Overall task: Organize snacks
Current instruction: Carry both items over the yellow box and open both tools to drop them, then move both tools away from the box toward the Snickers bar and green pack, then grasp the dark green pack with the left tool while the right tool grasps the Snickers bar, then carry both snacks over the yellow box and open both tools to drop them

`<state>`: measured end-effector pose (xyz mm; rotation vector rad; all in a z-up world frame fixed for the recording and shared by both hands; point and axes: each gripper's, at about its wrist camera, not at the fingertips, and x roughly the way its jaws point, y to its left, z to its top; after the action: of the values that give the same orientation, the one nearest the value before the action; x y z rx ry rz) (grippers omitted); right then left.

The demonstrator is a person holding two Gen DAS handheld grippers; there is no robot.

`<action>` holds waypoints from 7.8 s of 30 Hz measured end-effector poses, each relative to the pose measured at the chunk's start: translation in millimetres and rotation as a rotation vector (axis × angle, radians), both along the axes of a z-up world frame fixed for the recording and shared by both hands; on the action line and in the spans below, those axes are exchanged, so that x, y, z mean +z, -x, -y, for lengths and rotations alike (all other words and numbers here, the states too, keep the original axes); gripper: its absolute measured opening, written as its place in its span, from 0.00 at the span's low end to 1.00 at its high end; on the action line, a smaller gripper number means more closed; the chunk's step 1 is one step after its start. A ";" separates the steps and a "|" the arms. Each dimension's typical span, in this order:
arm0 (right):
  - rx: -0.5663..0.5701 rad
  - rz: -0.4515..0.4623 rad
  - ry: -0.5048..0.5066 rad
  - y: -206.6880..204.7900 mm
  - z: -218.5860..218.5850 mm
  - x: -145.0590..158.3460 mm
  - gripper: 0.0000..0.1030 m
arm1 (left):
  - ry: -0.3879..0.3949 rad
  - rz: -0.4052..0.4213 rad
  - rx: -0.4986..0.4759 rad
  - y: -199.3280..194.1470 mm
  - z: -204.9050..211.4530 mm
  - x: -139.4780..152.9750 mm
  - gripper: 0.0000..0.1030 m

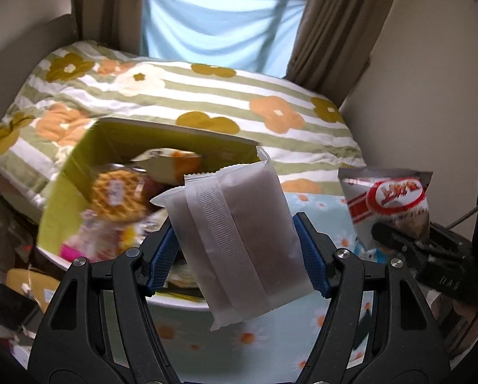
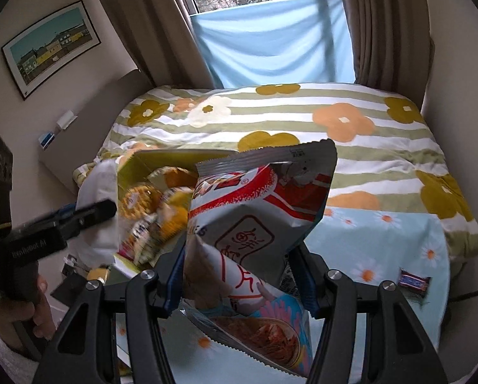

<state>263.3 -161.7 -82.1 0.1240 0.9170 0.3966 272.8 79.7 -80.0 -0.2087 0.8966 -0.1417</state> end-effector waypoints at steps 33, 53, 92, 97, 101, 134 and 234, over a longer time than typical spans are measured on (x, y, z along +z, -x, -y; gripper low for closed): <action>0.013 -0.056 0.043 -44.3 -173.5 -31.2 0.53 | -0.098 -0.093 -0.136 -27.7 -146.9 -94.8 1.00; 0.099 0.021 0.105 -46.6 -189.8 -37.2 0.94 | -0.082 -0.099 -0.010 -10.1 -163.1 -78.8 1.00; -0.324 -0.011 0.170 45.4 121.0 2.8 0.95 | -0.092 -0.064 -0.427 31.9 113.2 -49.5 1.00; -0.214 -0.012 0.254 33.1 165.2 -7.0 0.95 | -0.069 -0.129 -0.475 56.2 184.7 -78.5 1.00; -0.144 -0.037 0.279 21.1 196.8 -25.6 0.95 | -0.069 -0.154 -0.492 75.3 232.6 -100.0 1.00; 0.348 -0.202 0.471 -47.3 239.2 -196.7 0.94 | -0.344 -0.262 -0.814 124.4 380.9 -224.7 0.72; -0.073 -0.102 0.071 9.8 -163.1 -48.2 0.25 | -0.179 -0.032 -0.110 14.9 -121.4 -58.2 1.00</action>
<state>253.5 1.4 -130.3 0.1133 1.0230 0.2918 257.9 201.1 -138.2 0.0054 0.9478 -0.1598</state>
